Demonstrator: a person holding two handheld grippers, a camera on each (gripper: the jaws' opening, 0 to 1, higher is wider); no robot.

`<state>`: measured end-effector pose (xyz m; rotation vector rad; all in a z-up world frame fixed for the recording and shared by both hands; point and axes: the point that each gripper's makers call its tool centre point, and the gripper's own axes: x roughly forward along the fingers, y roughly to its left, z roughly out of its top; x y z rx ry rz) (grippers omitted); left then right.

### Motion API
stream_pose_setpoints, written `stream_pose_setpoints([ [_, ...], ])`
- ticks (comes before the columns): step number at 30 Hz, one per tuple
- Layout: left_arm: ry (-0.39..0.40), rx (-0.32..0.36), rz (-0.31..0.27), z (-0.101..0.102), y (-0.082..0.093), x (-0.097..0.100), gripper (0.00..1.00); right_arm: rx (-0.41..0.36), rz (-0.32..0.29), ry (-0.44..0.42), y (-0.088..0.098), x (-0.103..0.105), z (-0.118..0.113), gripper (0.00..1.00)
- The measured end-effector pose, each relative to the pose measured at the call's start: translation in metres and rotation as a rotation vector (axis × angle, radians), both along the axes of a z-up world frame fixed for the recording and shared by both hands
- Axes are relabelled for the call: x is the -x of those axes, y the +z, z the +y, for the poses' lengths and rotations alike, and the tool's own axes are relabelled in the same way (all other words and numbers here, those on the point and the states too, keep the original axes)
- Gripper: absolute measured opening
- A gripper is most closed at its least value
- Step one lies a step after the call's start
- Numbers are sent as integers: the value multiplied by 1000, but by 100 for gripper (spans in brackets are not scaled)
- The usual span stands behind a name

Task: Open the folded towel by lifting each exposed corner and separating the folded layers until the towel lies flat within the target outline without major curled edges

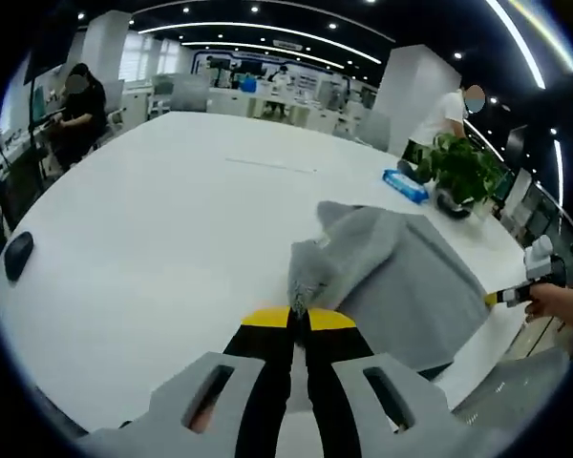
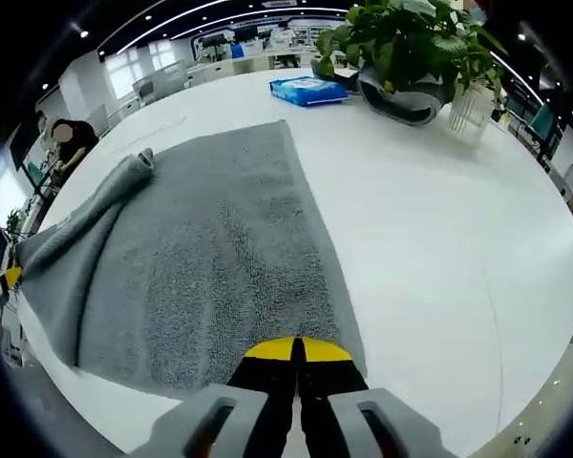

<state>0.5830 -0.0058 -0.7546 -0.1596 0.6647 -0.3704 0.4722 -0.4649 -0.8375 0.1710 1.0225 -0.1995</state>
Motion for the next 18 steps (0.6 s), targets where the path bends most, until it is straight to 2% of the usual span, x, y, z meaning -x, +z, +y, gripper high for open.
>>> stream_pose_setpoints([
  [18,110,-16,32,52,-6,-4,3,0,-12,-4,0,0,0,0],
])
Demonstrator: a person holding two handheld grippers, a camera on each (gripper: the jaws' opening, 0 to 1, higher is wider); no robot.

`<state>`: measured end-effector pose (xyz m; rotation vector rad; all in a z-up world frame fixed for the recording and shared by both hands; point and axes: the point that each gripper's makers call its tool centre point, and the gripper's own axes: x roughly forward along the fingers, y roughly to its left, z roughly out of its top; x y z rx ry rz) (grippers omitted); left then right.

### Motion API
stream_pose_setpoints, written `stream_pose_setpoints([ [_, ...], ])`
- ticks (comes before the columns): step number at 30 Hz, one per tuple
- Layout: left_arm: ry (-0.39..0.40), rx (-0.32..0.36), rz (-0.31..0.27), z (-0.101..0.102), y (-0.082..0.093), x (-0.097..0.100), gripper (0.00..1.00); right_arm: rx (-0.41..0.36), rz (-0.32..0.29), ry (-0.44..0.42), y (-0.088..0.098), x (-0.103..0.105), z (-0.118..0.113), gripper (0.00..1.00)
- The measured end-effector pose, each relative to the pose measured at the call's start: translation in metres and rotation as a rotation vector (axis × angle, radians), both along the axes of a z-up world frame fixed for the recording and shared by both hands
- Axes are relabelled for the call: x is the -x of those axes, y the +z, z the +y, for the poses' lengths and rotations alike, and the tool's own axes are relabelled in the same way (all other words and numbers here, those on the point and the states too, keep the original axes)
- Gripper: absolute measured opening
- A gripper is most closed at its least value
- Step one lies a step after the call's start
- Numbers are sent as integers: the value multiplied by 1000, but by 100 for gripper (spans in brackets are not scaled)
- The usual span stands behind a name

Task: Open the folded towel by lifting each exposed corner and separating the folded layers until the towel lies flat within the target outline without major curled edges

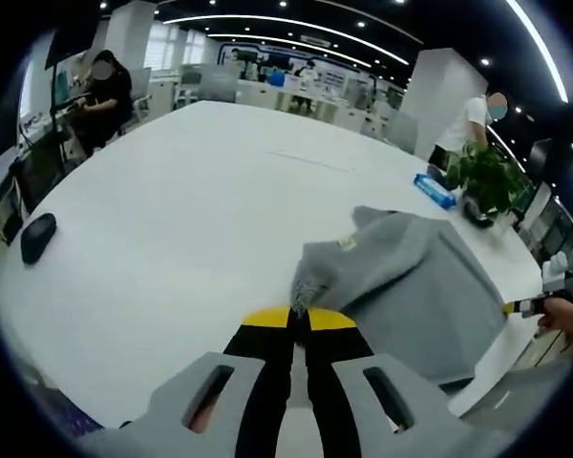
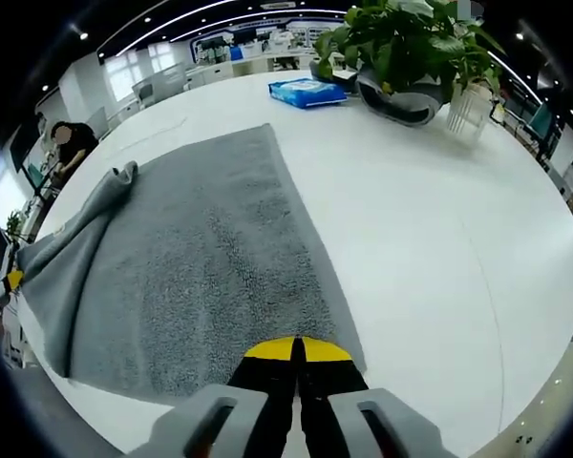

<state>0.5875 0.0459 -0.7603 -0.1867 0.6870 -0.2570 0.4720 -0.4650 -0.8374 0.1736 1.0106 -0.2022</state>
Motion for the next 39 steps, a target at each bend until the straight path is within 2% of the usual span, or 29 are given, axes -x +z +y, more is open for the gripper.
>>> stream_pose_setpoints([
  [7,84,6,28,35,-9,5,3,0,-2,4,0,0,0,0],
  [25,222,13,95,92,-36,25,3,13,-3,11,0,-1,-1,0],
  [29,245,22,104,98,-41,34,3,14,-5,16,0,0,0,0],
  [33,259,23,110,101,-48,42,3,51,-3,49,0,1,1,0],
  [39,291,39,125,107,-57,51,3,134,37,99,0,1,1,0],
])
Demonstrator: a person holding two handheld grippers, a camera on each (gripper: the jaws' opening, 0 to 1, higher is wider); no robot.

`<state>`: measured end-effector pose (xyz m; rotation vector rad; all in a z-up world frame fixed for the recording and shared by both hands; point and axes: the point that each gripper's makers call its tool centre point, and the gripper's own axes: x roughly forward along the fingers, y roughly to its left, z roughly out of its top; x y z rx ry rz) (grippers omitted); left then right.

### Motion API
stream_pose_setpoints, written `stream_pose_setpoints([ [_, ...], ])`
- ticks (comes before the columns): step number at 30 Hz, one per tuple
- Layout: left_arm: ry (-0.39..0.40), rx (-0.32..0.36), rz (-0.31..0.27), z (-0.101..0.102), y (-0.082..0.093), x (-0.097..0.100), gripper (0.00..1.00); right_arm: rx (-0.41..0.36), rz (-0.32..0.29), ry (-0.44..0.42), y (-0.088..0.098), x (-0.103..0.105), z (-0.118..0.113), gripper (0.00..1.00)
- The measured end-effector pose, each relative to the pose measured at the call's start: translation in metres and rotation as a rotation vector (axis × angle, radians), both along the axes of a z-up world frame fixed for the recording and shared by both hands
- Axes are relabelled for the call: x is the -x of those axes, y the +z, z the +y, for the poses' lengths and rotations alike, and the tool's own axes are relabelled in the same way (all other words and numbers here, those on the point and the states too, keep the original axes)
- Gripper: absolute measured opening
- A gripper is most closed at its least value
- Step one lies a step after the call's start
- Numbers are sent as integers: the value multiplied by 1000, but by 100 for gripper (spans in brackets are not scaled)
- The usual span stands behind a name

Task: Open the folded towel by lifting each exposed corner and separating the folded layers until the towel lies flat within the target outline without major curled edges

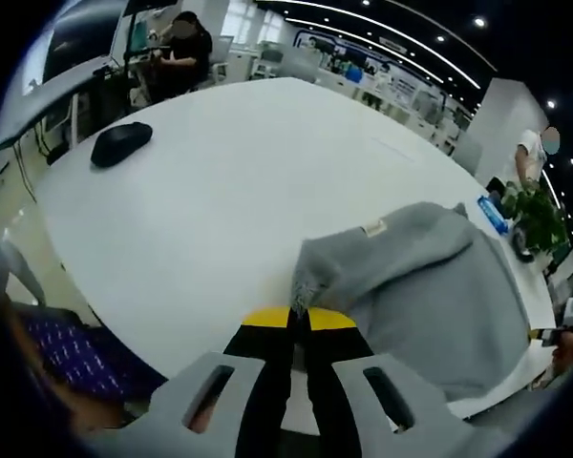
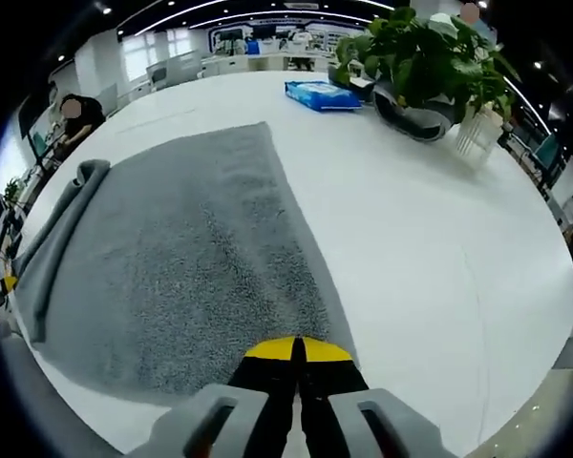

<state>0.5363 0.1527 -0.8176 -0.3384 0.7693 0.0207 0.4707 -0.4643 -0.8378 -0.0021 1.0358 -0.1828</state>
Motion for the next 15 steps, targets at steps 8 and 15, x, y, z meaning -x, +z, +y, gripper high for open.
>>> stream_pose_setpoints([
  [8,11,-26,0,4,-1,2,3,38,3,16,0,4,-3,0],
  [15,38,-27,21,6,-6,2,3,27,-26,-10,1,14,-3,0],
])
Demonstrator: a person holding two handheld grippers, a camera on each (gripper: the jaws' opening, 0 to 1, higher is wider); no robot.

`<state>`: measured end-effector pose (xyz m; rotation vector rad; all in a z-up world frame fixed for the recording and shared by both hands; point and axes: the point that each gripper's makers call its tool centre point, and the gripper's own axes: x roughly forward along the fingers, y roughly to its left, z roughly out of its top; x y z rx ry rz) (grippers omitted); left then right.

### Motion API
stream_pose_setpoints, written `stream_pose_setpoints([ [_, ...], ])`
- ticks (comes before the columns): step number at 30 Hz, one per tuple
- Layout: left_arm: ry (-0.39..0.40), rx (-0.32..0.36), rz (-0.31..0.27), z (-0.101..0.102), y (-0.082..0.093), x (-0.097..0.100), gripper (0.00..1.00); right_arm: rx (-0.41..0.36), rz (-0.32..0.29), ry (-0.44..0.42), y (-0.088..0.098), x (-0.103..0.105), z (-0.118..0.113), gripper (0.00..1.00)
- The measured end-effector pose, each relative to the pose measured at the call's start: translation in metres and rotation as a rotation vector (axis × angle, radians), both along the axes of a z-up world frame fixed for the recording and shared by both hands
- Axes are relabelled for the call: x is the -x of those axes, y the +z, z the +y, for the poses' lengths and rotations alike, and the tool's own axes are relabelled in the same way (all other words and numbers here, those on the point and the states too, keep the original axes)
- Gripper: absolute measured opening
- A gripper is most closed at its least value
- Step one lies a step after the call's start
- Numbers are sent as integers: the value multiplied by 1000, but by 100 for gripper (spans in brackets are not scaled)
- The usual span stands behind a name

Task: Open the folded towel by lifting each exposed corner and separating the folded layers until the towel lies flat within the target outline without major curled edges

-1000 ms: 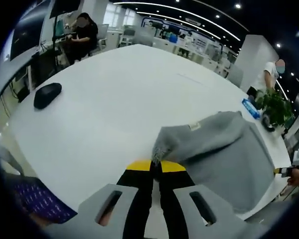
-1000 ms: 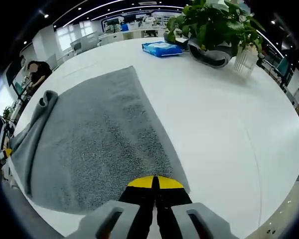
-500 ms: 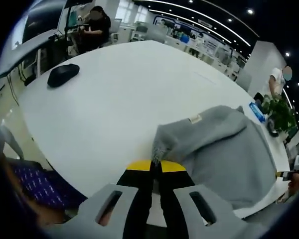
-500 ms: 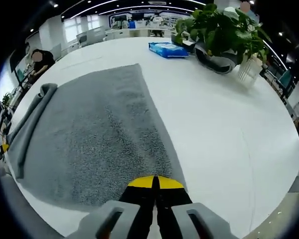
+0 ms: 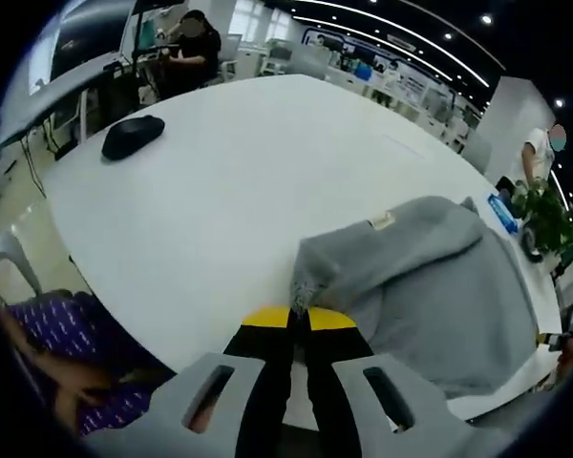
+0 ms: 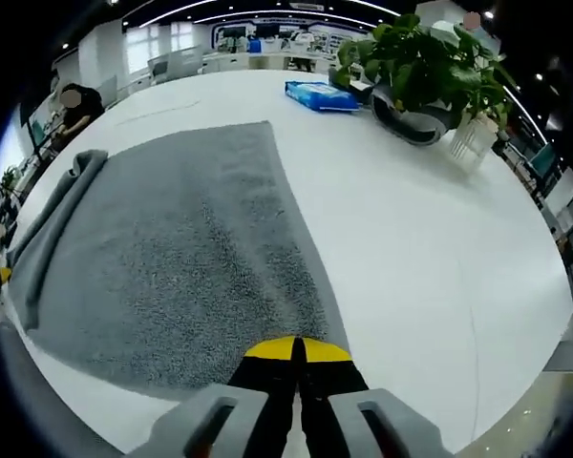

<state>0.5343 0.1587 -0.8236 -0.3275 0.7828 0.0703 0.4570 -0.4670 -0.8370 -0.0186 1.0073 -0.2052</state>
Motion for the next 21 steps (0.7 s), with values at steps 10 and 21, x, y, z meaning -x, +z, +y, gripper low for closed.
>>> stream_pose_setpoints([
  [10,-38,23,-38,-7,17,3,6,-75,-135,-100,10,-10,-2,0],
  [21,-81,32,-116,-21,40,-3,15,-91,-232,88,38,-72,38,12],
])
